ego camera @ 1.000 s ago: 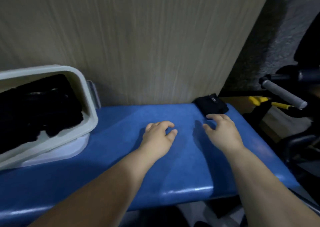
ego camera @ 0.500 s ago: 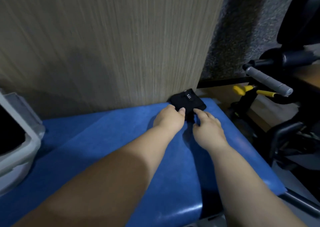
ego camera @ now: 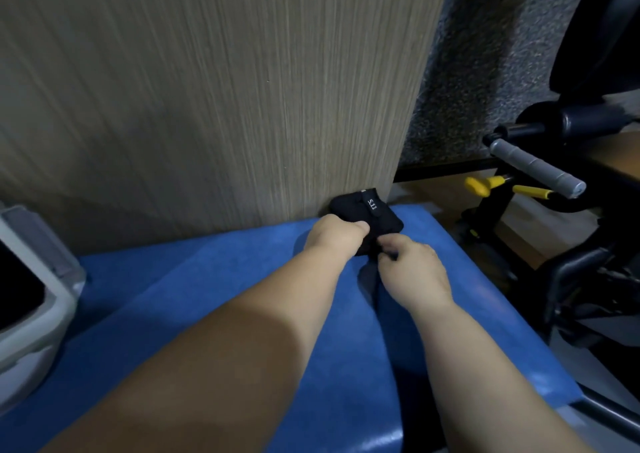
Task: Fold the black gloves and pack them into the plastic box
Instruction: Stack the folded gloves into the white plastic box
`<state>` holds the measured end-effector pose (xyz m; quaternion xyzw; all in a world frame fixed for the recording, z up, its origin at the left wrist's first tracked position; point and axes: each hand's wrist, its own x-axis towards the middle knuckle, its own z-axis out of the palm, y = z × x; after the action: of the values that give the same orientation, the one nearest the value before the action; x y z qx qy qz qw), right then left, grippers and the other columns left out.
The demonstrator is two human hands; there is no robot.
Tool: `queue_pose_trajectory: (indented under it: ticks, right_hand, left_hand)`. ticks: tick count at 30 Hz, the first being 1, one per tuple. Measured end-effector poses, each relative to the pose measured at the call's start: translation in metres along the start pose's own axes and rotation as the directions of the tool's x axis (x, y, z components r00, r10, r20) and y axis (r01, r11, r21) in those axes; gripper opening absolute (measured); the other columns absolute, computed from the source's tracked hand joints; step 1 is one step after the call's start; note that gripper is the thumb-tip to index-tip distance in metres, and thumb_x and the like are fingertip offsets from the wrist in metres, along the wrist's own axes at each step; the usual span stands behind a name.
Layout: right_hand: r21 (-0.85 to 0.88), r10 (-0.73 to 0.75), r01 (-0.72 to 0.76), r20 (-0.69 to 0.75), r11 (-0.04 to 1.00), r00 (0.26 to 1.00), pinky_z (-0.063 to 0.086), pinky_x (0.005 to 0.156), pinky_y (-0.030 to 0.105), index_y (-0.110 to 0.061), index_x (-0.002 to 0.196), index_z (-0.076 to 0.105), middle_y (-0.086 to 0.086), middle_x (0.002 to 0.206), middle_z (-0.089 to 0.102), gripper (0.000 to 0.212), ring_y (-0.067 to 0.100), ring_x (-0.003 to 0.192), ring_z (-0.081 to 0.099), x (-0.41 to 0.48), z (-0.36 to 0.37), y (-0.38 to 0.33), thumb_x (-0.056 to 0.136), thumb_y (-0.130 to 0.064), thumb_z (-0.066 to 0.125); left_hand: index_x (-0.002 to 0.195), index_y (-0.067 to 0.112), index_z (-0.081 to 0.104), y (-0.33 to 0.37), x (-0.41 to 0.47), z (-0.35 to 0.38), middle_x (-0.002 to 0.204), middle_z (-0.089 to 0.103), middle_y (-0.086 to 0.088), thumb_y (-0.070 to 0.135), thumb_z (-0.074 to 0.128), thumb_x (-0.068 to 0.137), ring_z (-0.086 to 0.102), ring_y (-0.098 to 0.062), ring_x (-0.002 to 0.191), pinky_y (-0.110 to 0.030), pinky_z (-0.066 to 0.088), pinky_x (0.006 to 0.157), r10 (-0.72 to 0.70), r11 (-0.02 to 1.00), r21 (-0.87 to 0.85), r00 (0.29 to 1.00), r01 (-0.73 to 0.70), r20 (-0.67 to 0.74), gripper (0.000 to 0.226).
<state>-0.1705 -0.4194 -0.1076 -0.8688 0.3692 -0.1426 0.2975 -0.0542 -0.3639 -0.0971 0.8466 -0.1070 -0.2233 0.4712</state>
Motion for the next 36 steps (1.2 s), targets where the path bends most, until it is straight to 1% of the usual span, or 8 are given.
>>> queue_pose_trajectory:
  ticks: [4, 8, 11, 16, 19, 23, 33, 36]
  right_hand:
    - [0.151, 0.094, -0.074, -0.132, 0.986, 0.987, 0.050, 0.085, 0.034, -0.031, 0.115, 0.062, -0.006, 0.108, 0.067, 0.031, 0.020, 0.114, 0.053, -0.003, -0.002, -0.006, 0.087, -0.026, 0.050]
    - [0.248, 0.048, -0.011, -0.144, 0.969, 0.988, 0.045, 0.089, 0.031, -0.024, 0.119, 0.061, -0.004, 0.113, 0.065, 0.033, 0.019, 0.115, 0.054, -0.010, 0.000, -0.022, 0.091, -0.039, 0.055]
    - [0.309, 0.015, 0.002, -0.050, 0.951, 0.999, 0.043, 0.088, 0.029, -0.022, 0.124, 0.058, -0.003, 0.121, 0.062, 0.042, 0.016, 0.112, 0.056, -0.017, 0.005, -0.037, 0.091, -0.047, 0.056]
    - [0.504, -0.033, -0.066, 0.184, 0.861, 0.982, 0.044, 0.101, 0.034, -0.026, 0.127, 0.055, 0.000, 0.123, 0.061, 0.057, 0.017, 0.112, 0.059, -0.030, 0.013, -0.058, 0.080, -0.053, 0.068]
    - [0.635, -0.158, -0.231, 0.494, 0.737, 0.855, 0.050, 0.088, 0.034, -0.024, 0.108, 0.063, 0.001, 0.106, 0.069, 0.049, 0.016, 0.095, 0.065, -0.048, 0.016, -0.075, 0.067, -0.047, 0.077]
    - [0.629, -0.274, -0.329, 0.668, 0.704, 0.692, 0.052, 0.063, 0.028, -0.015, 0.103, 0.063, 0.004, 0.088, 0.071, 0.020, 0.018, 0.078, 0.066, -0.082, 0.028, -0.104, 0.088, -0.027, 0.063]
    - [0.766, -0.246, -0.312, 0.515, 0.561, 0.821, 0.051, 0.058, 0.030, -0.008, 0.102, 0.055, 0.007, 0.080, 0.072, 0.017, 0.020, 0.070, 0.068, -0.155, 0.081, -0.174, 0.089, -0.016, 0.064]
    - [0.777, -0.258, -0.315, 0.513, 0.546, 0.819, 0.052, 0.062, 0.032, -0.011, 0.099, 0.052, 0.007, 0.083, 0.072, 0.018, 0.021, 0.073, 0.069, -0.171, 0.095, -0.198, 0.089, -0.021, 0.065]
  left_hand:
    - [0.101, 0.012, 0.053, -0.015, -0.008, -0.020, 0.108, 0.063, -0.011, 0.019, 0.060, 0.080, 0.063, -0.026, 0.095, -0.035, 0.059, 0.074, -0.023, 0.948, -0.317, 0.998, 0.039, 0.056, 0.023]
    - [0.093, 0.014, 0.049, -0.031, -0.034, -0.051, 0.090, 0.059, -0.008, 0.010, 0.057, 0.085, 0.059, -0.019, 0.078, -0.025, 0.052, 0.053, -0.003, 0.921, -0.386, 0.993, 0.049, 0.120, 0.013]
    - [0.097, 0.014, 0.049, -0.042, -0.058, -0.077, 0.091, 0.060, -0.006, 0.008, 0.055, 0.088, 0.060, -0.017, 0.082, -0.031, 0.056, 0.069, 0.008, 0.930, -0.364, 0.984, 0.058, 0.177, 0.012]
    - [0.095, 0.016, 0.052, -0.065, -0.096, -0.123, 0.091, 0.062, -0.005, 0.005, 0.053, 0.087, 0.060, -0.016, 0.080, -0.027, 0.054, 0.065, 0.034, 0.954, -0.298, 0.966, 0.046, 0.258, 0.014]
    - [0.092, 0.016, 0.051, -0.080, -0.117, -0.154, 0.091, 0.060, -0.005, 0.000, 0.052, 0.086, 0.058, -0.016, 0.081, -0.026, 0.053, 0.063, 0.059, 0.957, -0.288, 0.961, 0.022, 0.271, 0.016]
    - [0.095, 0.014, 0.051, -0.104, -0.144, -0.198, 0.085, 0.061, -0.005, -0.006, 0.050, 0.085, 0.059, -0.016, 0.079, -0.028, 0.052, 0.066, 0.077, 0.943, -0.331, 0.957, 0.021, 0.279, 0.022]
    - [0.119, -0.005, 0.053, -0.158, -0.176, -0.264, 0.109, 0.069, -0.019, 0.008, 0.059, 0.091, 0.067, -0.031, 0.102, -0.039, 0.056, 0.083, 0.021, 0.649, -0.757, 0.992, 0.084, 0.128, 0.031]
    - [0.123, -0.004, 0.054, -0.168, -0.179, -0.285, 0.110, 0.069, -0.021, 0.009, 0.060, 0.092, 0.068, -0.032, 0.102, -0.036, 0.057, 0.078, -0.006, 0.642, -0.766, 1.000, 0.019, 0.020, 0.034]
